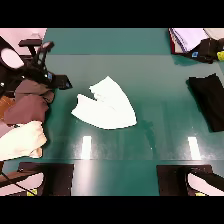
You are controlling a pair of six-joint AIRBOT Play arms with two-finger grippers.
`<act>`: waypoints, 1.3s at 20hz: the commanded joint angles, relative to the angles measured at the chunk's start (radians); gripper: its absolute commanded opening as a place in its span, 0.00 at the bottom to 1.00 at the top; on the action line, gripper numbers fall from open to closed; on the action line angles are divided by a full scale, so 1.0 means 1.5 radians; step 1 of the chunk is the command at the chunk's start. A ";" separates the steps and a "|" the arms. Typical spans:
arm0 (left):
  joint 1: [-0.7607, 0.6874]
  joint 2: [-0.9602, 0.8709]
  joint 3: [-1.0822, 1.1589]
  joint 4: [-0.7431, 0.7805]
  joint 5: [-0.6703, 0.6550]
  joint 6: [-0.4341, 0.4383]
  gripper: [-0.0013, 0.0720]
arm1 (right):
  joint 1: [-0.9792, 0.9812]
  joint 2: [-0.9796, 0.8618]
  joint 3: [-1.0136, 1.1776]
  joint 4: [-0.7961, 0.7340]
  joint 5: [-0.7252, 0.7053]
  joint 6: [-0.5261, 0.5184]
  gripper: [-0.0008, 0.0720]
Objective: Fold the shirts.
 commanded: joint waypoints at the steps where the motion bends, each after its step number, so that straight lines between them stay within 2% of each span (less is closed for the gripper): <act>1: 0.034 -0.055 -0.070 -0.120 0.066 0.056 0.76 | 0.002 0.000 -0.034 0.001 -0.001 0.000 0.04; 4: 0.034 -0.115 -0.070 -0.218 0.075 0.112 0.79 | 0.003 0.000 -0.060 0.001 -0.002 0.000 0.04; 12: 0.024 -0.152 -0.070 -0.226 0.075 0.131 0.78 | 0.049 -0.015 -0.072 0.000 -0.042 -0.001 0.04; 13: 0.019 -0.152 -0.070 -0.227 0.075 0.134 0.63 | 0.067 -0.026 -0.072 0.000 -0.044 -0.001 0.04; 15: 0.011 -0.152 -0.070 -0.229 0.080 0.142 0.12 | 0.100 -0.058 -0.072 0.001 -0.045 -0.001 0.04; 16: 0.010 -0.152 -0.068 -0.230 0.079 0.143 0.05 | 0.122 -0.077 -0.072 0.000 -0.046 -0.001 0.05; 17: 0.013 -0.151 -0.059 -0.225 0.066 0.143 0.05 | 0.141 -0.097 -0.072 0.001 -0.049 -0.001 0.19; 18: 0.021 -0.145 -0.046 -0.221 0.046 0.143 0.05 | 0.160 -0.116 -0.072 0.000 -0.055 -0.001 0.43; 19: 0.032 -0.135 -0.033 -0.215 0.026 0.143 0.05 | 0.179 -0.138 -0.072 0.001 -0.064 -0.001 0.56; 23: 0.081 -0.044 -0.012 -0.177 0.000 0.143 0.05 | 0.257 -0.219 -0.072 0.000 -0.127 -0.040 0.56; 24: 0.091 -0.020 -0.012 -0.159 -0.008 0.143 0.05 | 0.276 -0.238 -0.070 0.000 -0.149 -0.050 0.59; 26: 0.099 0.016 -0.012 -0.114 -0.038 0.143 0.05 | 0.312 -0.282 -0.056 -0.001 -0.173 -0.066 0.79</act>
